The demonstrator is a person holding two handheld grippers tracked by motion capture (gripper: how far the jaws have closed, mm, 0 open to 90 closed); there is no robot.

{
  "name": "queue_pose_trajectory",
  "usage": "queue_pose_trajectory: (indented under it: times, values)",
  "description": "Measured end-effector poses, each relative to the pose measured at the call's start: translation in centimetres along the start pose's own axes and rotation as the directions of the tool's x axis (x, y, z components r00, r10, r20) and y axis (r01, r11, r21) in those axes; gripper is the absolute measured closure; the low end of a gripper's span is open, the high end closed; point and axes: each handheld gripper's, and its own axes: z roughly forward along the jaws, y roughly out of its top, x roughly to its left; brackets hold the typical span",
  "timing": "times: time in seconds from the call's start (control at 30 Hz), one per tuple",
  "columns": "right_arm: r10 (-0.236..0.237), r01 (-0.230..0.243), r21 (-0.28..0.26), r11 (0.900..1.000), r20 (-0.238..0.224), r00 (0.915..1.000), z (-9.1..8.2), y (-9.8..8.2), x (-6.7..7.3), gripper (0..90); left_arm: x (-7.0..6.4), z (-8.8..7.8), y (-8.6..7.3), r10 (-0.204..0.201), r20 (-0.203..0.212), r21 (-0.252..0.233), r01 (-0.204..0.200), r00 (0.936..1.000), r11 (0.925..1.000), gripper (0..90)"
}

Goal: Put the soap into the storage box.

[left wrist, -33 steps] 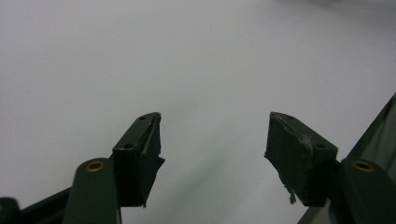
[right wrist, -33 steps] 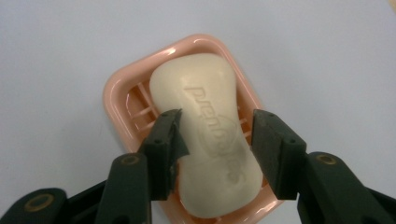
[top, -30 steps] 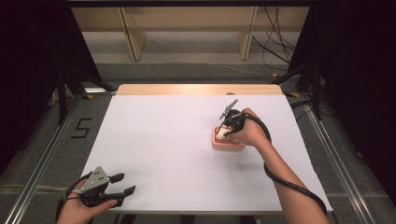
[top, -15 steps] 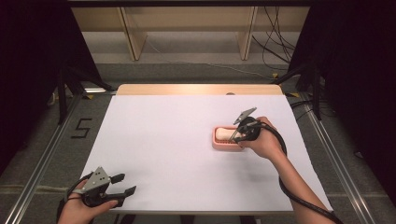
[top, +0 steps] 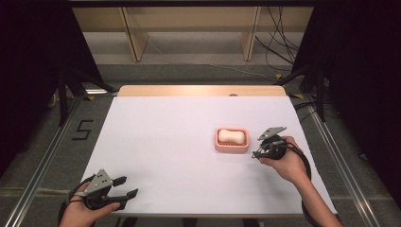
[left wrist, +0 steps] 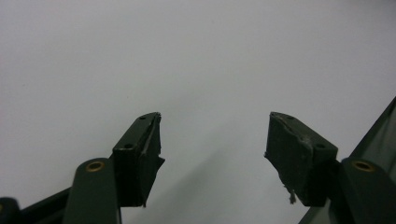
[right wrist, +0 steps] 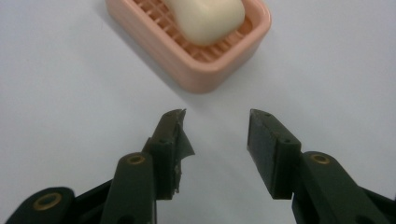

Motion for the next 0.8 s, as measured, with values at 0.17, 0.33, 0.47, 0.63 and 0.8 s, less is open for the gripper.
queue_pose_trajectory:
  times: [0.17,0.33,0.47,0.63,0.8]
  values:
    - [0.037,-0.037,-0.016,0.999,0.018,0.9992,-0.2,-2.2,0.3,56.3,-0.1,0.1,0.0,-0.017,0.000,-0.006,0.017,0.9999,0.9998,35.0]
    - [0.085,-0.083,-0.059,0.995,0.036,0.9957,-0.2,-4.2,0.6,55.9,-0.1,0.1,0.0,-0.016,-0.005,0.002,0.016,0.9999,0.9999,35.1]
    - [0.119,-0.116,-0.077,0.990,0.045,0.9918,-0.5,-5.0,0.7,55.2,-0.1,0.1,0.0,-0.015,-0.005,0.002,0.015,0.9999,0.9999,35.1]
    - [0.144,-0.139,-0.082,0.987,0.053,0.9882,-0.5,-5.7,0.7,55.2,-0.1,0.1,0.0,-0.029,0.003,0.003,0.029,0.9996,0.9996,35.1]
    - [0.141,-0.136,-0.085,0.987,0.056,0.9884,-0.3,-5.9,0.5,55.0,0.0,0.0,0.1,0.002,-0.005,0.000,-0.002,1.0000,1.0000,35.1]
